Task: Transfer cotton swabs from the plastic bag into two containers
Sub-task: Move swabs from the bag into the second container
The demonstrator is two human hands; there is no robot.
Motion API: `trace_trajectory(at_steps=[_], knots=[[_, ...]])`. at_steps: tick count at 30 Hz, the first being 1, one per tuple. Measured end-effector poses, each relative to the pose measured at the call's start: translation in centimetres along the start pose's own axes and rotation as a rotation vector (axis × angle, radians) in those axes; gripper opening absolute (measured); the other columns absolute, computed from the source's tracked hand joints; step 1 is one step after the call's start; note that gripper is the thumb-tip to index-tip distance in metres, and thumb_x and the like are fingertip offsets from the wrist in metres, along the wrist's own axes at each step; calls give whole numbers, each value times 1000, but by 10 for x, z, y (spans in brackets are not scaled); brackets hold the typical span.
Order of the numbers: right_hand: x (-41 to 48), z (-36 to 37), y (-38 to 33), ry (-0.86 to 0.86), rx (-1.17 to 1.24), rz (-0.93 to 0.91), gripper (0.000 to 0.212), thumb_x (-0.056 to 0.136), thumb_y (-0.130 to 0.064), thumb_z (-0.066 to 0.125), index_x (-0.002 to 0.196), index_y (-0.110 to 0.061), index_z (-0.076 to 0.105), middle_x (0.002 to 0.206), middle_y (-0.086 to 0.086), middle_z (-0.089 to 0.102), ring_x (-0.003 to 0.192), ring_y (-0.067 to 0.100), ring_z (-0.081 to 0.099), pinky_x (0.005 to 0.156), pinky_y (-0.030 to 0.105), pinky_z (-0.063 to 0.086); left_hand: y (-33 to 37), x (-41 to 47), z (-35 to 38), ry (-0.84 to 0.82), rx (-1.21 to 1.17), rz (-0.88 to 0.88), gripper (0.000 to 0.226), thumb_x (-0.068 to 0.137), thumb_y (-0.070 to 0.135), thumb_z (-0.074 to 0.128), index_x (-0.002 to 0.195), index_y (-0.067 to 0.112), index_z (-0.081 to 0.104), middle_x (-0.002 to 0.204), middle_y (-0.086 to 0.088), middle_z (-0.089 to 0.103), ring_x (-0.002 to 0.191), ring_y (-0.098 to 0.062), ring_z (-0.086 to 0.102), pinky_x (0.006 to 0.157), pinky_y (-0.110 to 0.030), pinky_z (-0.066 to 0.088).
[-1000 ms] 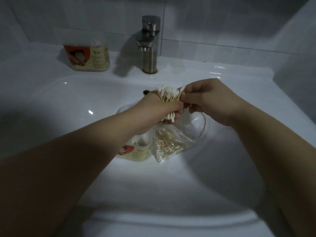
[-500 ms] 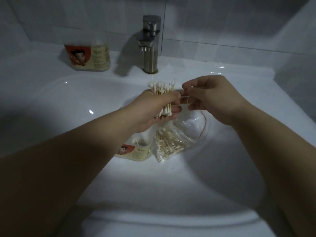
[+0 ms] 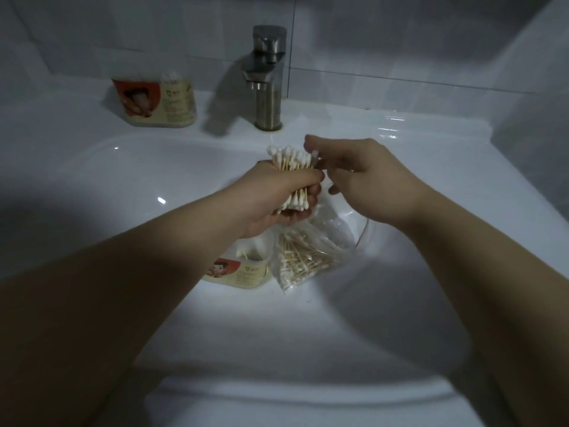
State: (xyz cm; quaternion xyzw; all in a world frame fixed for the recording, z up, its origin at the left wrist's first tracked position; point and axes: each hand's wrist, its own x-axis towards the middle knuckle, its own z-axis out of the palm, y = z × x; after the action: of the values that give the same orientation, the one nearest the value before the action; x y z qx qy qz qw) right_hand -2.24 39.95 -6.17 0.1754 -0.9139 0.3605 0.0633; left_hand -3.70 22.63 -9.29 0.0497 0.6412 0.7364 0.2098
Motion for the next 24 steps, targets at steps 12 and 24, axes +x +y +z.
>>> trace_trajectory(at_steps=[12,24], knots=[[1,0,4,-40,203,223,36,91,1,50,111,-17,73,97,-1,78,88,18,75,73,34,63,0,2,3,172,49,-6,11,93,15,72,83,14,66,60,1,61,51,-10,59,54,-24,52],[-3,35,9,-619,-578,109,18,84,-12,53,70,-21,60,73,-1,61,75,22,56,69,31,48,-3,0,-2,154,117,-22,12,92,19,73,83,15,67,62,3,65,55,-11,63,59,-25,55]])
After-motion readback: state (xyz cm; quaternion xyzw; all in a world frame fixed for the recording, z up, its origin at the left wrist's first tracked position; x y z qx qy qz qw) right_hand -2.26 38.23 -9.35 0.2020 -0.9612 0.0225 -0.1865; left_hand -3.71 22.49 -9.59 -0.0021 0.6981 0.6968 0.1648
